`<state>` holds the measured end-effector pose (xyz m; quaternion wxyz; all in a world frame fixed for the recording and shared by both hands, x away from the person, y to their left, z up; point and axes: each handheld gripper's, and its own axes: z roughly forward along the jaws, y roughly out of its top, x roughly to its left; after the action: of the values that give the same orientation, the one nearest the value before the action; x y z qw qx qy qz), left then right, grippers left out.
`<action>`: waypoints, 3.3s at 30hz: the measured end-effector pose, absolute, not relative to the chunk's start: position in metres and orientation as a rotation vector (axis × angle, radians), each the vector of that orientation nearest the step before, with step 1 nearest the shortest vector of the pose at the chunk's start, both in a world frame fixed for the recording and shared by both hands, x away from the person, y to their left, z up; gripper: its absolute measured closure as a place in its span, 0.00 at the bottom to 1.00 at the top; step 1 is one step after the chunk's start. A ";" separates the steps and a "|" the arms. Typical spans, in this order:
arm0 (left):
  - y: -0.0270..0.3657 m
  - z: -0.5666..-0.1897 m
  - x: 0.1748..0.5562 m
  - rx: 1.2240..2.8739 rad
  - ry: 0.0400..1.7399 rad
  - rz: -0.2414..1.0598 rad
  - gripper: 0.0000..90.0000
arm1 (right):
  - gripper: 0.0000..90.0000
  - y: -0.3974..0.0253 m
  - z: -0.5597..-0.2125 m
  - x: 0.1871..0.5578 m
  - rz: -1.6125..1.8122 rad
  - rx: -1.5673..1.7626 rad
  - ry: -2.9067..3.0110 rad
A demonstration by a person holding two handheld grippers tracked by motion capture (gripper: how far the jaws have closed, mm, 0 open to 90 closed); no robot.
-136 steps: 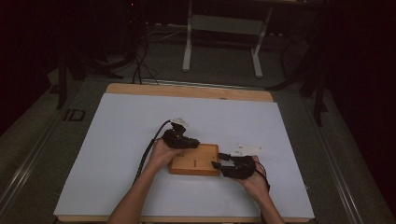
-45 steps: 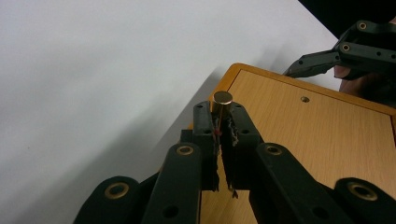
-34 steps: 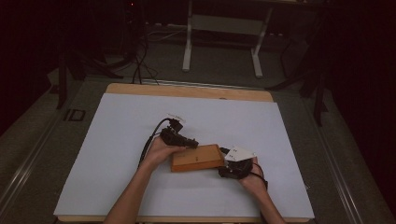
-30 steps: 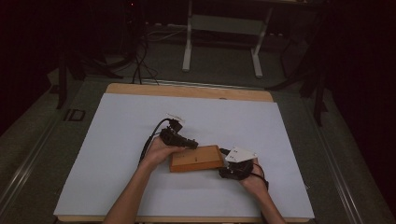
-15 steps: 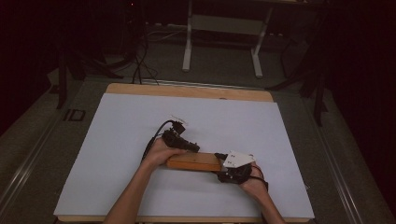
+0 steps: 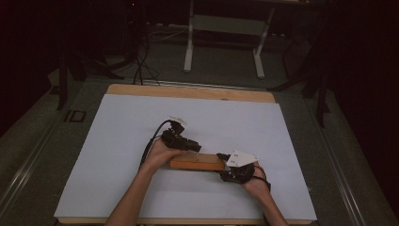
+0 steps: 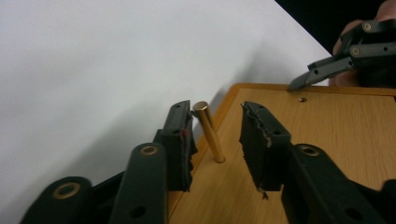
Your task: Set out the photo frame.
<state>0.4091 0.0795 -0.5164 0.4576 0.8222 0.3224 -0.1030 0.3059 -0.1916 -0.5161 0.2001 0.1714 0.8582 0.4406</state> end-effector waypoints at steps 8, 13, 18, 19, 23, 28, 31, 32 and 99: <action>0.109 -0.505 0.389 1.986 0.828 -0.048 0.65 | 0.56 -0.192 -0.516 0.306 1.236 0.488 2.399; 0.131 -0.501 0.370 1.939 0.856 0.095 0.63 | 0.56 -0.192 -0.516 0.307 1.240 0.491 2.401; 0.154 -0.505 0.356 1.900 0.882 0.173 0.63 | 0.56 -0.192 -0.516 0.307 1.248 0.499 2.401; 0.159 -0.508 0.353 1.893 0.892 0.185 0.62 | 0.56 -0.192 -0.516 0.307 1.248 0.499 2.401; 0.168 -0.512 0.343 1.882 0.921 0.204 0.62 | 0.55 -0.192 -0.516 0.307 1.252 0.504 2.403; 0.167 -0.511 0.334 1.948 0.913 0.270 0.61 | 0.55 -0.192 -0.516 0.307 1.251 0.505 2.402; 0.166 -0.509 0.327 1.994 0.887 0.316 0.61 | 0.55 -0.192 -0.516 0.307 1.252 0.505 2.402; 0.166 -0.509 0.325 1.999 0.880 0.319 0.61 | 0.55 -0.192 -0.516 0.307 1.252 0.505 2.403; 0.120 -0.515 0.308 2.098 0.647 0.467 0.51 | 0.59 -0.193 -0.513 0.313 1.294 0.522 2.421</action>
<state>0.3076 0.1200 -0.5149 0.4335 0.8423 0.2599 0.1873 0.3129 -0.1930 -0.5127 0.1727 0.1840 0.8534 0.4561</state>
